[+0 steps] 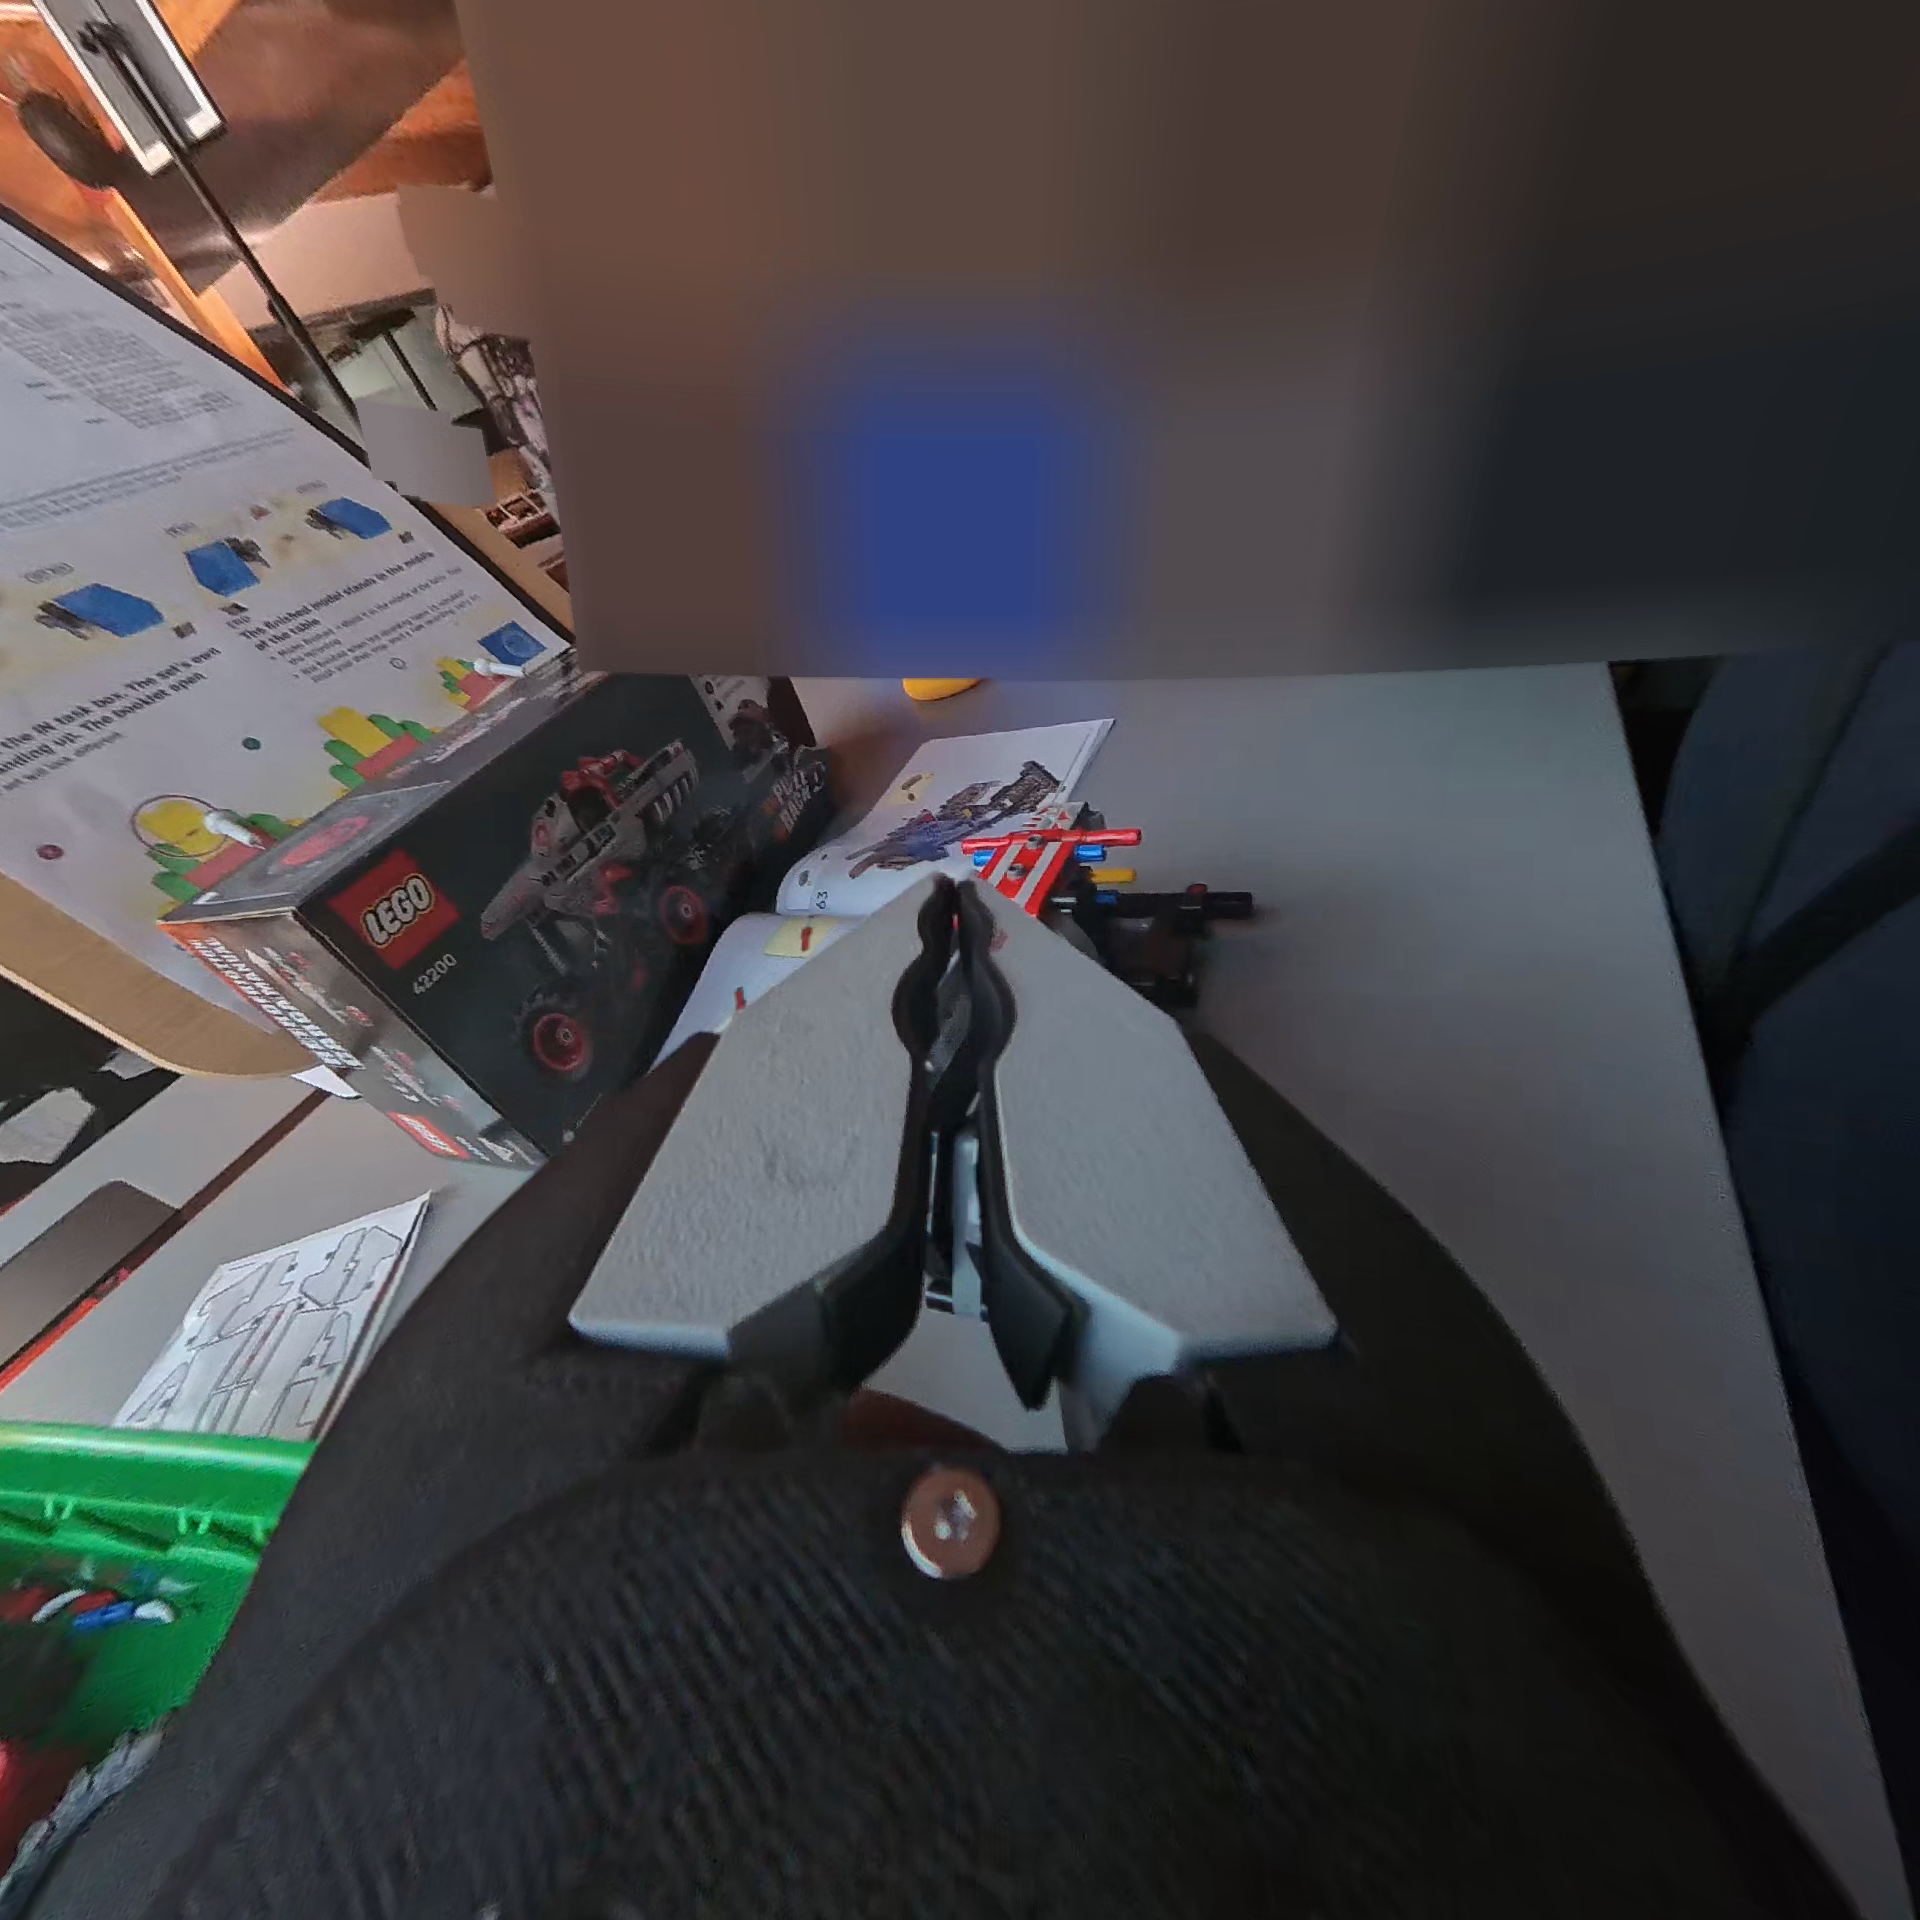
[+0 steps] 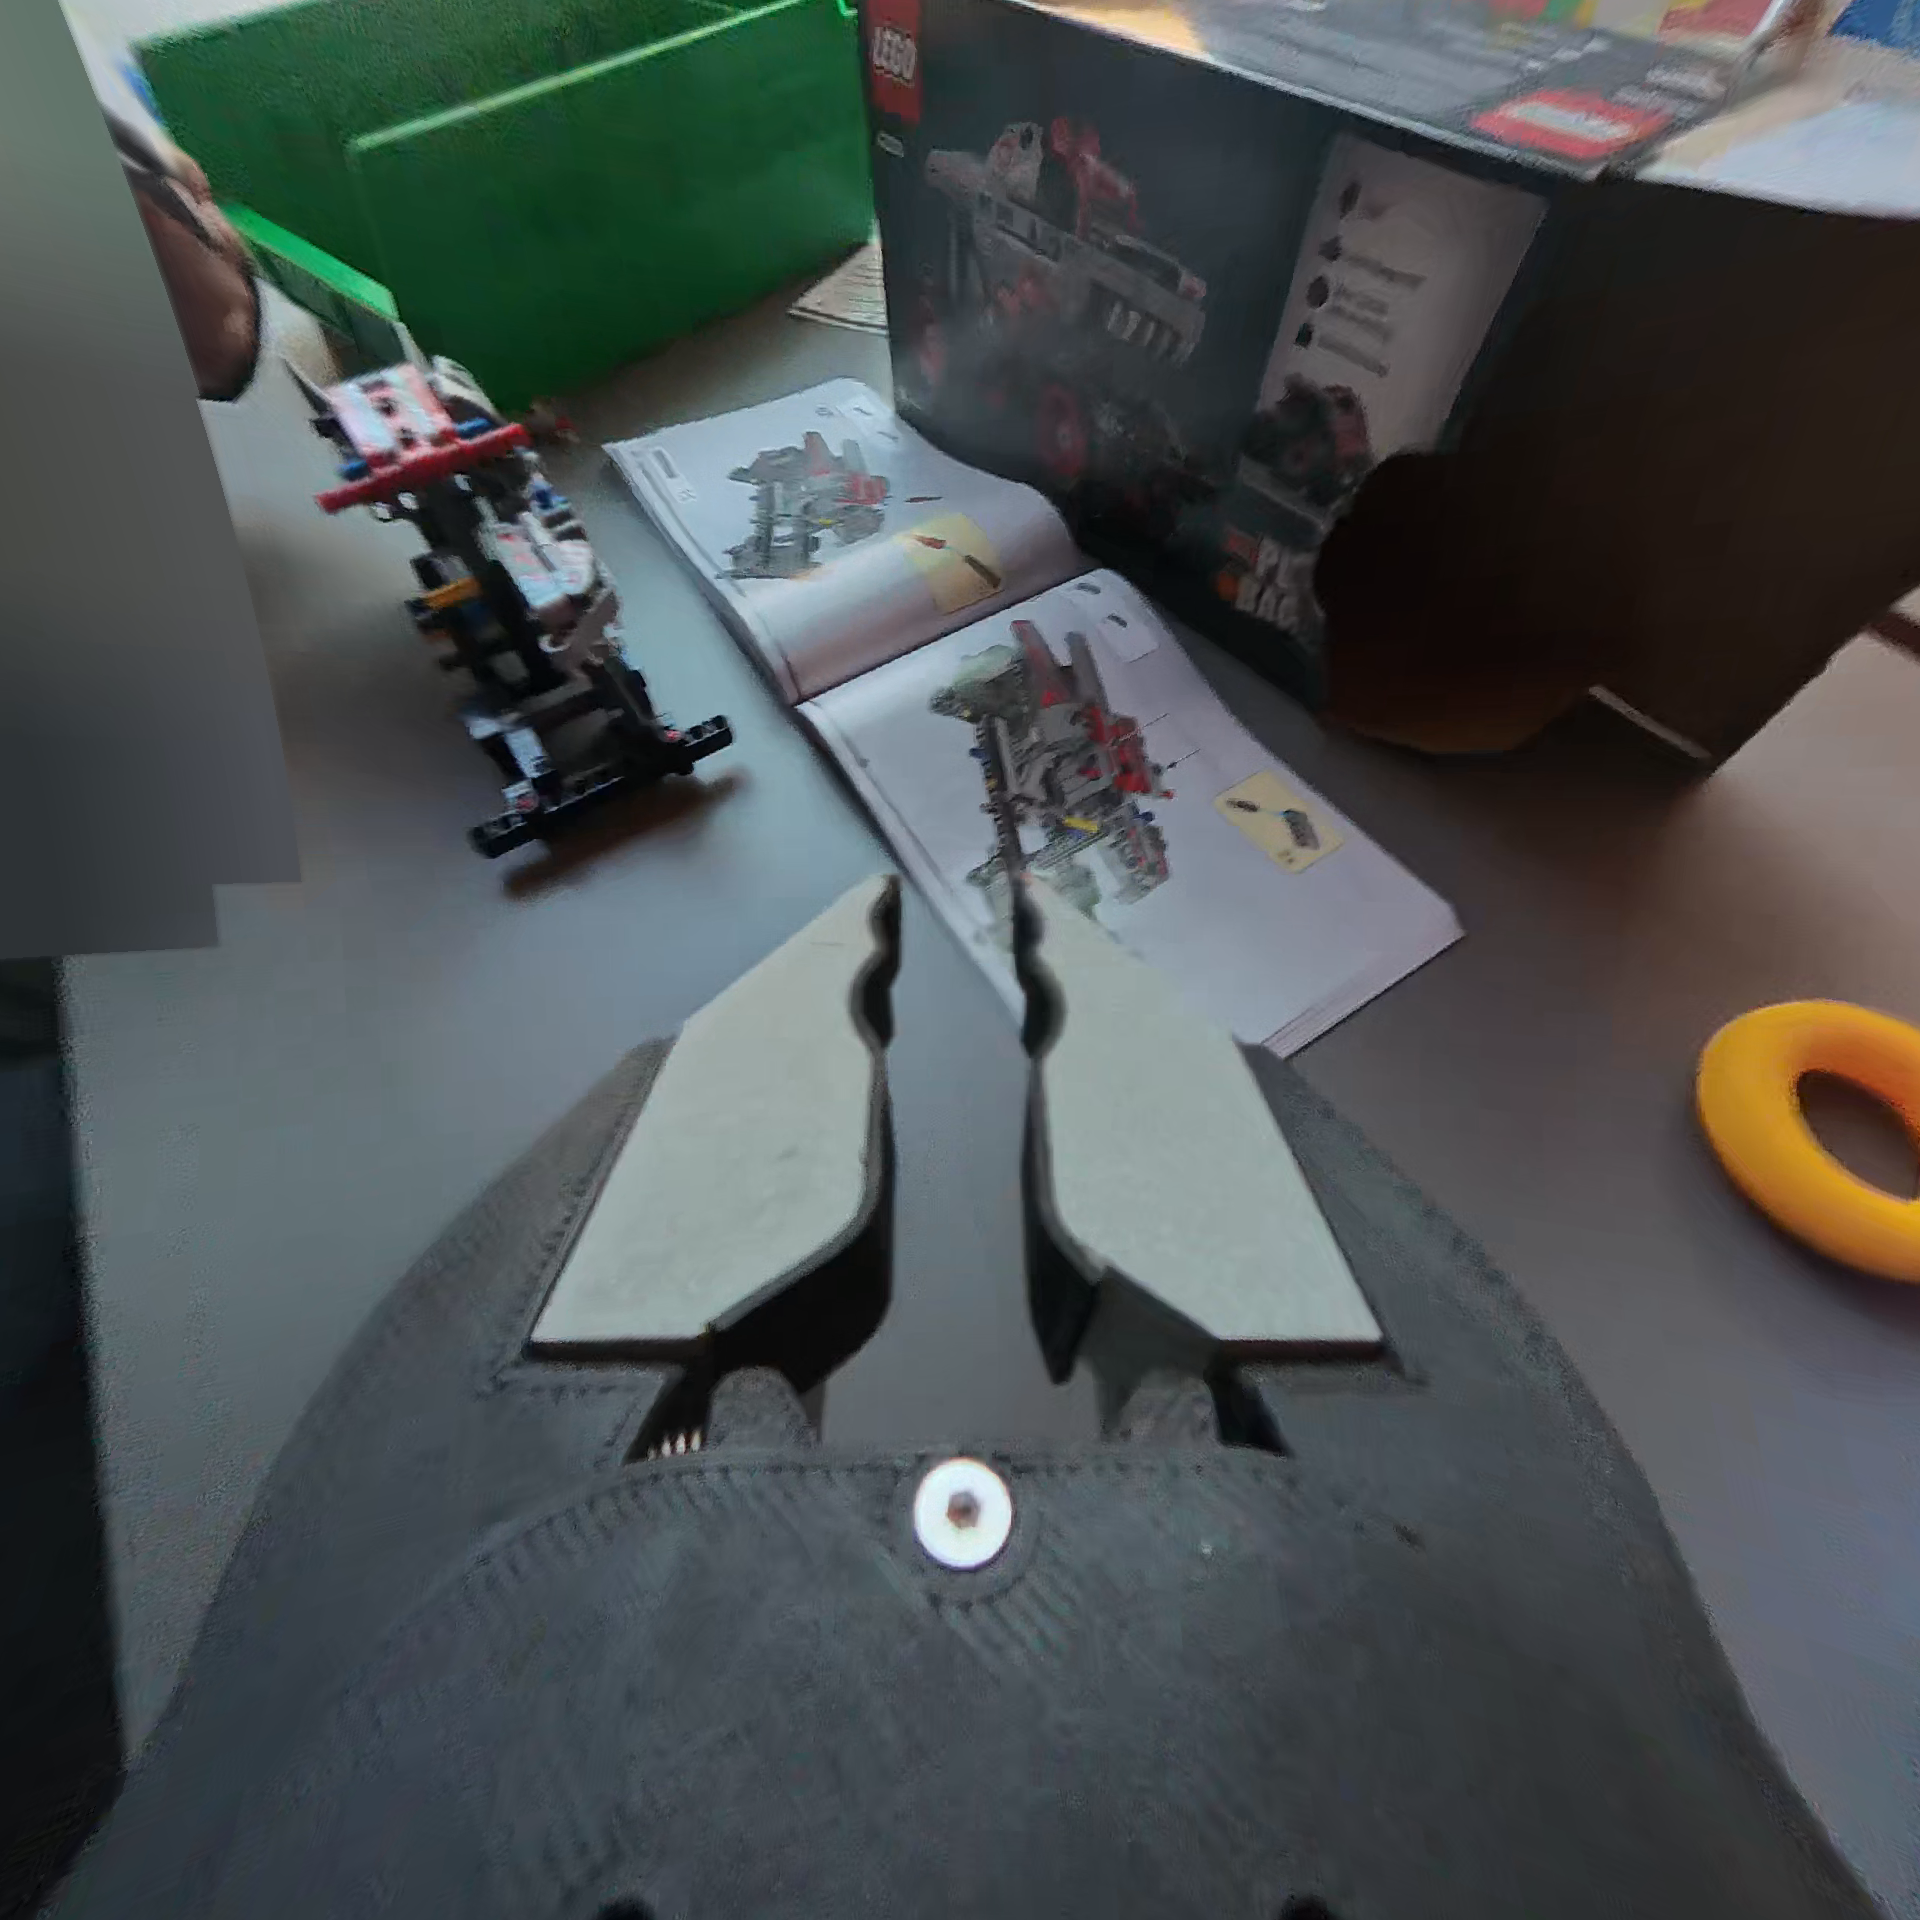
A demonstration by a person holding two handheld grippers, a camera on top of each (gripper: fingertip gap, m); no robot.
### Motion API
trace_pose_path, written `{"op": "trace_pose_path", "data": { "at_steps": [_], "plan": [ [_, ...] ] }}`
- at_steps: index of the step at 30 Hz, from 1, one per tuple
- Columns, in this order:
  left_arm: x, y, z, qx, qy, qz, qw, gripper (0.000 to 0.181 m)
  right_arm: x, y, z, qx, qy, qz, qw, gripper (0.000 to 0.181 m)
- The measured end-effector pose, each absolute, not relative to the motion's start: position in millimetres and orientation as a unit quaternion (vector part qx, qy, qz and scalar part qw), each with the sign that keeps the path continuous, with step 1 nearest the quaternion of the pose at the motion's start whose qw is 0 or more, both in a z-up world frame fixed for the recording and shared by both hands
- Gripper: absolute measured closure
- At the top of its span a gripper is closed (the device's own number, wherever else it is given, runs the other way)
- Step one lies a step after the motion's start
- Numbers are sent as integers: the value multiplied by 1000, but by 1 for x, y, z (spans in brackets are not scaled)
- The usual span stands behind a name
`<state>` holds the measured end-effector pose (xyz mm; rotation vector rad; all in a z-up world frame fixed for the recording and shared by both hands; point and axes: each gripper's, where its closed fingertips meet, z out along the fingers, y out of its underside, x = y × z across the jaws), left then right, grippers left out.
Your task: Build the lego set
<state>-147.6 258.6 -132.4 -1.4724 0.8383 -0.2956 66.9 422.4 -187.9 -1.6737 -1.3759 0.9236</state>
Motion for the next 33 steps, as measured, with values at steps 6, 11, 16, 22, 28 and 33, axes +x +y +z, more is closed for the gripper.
{"op": "trace_pose_path", "data": {
  "at_steps": [6,11,16,22,28,33],
  "plan": [
    [-151,258,-137,-645,353,-170,656,181,22,433,-174,-594,-601,317,432,163],
    [-146,251,-140,-632,375,-165,658,181,-3,442,-180,-570,-604,312,462,145],
    [-147,249,-147,-639,390,-144,648,181,-3,448,-199,-576,-605,294,464,140],
    [-148,251,-149,-641,386,-131,650,181,-2,453,-202,-589,-584,328,452,136],
    [-153,254,-145,-642,364,-147,658,181,3,442,-198,-580,-589,377,418,143],
    [-158,257,-142,-642,350,-147,667,181,6,432,-194,-563,-603,389,410,141]
  ]
}}
